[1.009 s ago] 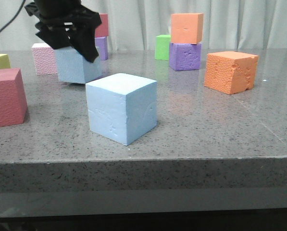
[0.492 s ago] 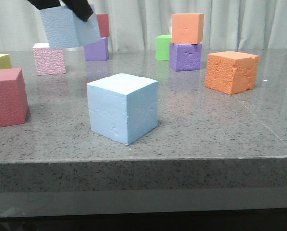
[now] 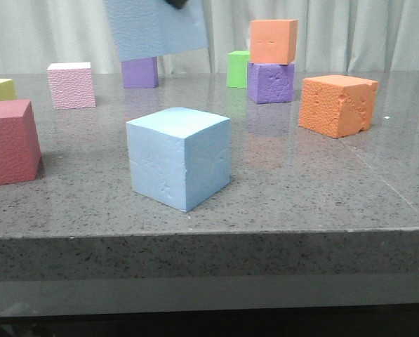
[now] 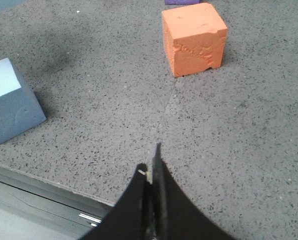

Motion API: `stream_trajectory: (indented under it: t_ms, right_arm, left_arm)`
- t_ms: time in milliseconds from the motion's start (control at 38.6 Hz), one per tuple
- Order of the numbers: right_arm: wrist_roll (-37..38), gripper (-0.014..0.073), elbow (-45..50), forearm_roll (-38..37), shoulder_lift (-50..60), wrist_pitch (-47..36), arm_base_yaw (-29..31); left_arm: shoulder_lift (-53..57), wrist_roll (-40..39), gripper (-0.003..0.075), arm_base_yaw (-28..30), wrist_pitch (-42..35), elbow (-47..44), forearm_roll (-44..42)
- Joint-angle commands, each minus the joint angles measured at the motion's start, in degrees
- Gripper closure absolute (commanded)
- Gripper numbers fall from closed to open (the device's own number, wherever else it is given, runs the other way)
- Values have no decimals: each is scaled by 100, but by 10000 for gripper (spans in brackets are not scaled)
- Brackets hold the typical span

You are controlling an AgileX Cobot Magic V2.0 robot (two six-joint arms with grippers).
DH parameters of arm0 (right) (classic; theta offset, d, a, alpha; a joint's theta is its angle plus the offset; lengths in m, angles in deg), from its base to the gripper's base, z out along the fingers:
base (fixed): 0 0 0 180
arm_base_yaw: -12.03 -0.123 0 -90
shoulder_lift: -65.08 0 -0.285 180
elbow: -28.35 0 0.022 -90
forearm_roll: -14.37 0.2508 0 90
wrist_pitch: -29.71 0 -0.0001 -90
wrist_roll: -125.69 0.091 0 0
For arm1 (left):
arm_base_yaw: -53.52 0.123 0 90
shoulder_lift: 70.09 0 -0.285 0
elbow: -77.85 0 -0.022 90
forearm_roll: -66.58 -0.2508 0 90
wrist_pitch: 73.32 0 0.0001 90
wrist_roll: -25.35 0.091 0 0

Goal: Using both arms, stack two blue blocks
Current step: 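Lift the cube with the left gripper and carry above the placed cube, then lower the held cube onto the top of the other light-blue cube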

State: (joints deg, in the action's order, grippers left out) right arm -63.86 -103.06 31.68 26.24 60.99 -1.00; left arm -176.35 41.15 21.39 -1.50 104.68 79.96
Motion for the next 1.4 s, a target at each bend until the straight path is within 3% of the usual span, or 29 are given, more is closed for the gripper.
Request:
stream_trajectory:
  t_ms: [0,492,957,1113,1268,1371]
  right_arm:
    - [-29,663,-146,35,-6,-434,36]
    - [-29,663,-146,35,-7,-429,36]
    - [-29,663,-146,35,-7,-381,36]
    - [-29,663,-146,35,-7,-369,36]
    - [-29,663,-146,35,-7,-369,36]
    - [-29,663,-146,35,-7,-369,36]
  left_arm:
    - [298,-13,352,-211,114,170,89]
    - [365,-683,352,-1011,114,-203,-424]
    - [615,-889,346,-1058,-114,-1128,-495]
    - [615,-889,277,-1058,-128,-1133,-495]
    - [663,-889,144,-1058,-117,-1035,-498]
    - [704,-889,108,-1058,-74,-916,-508]
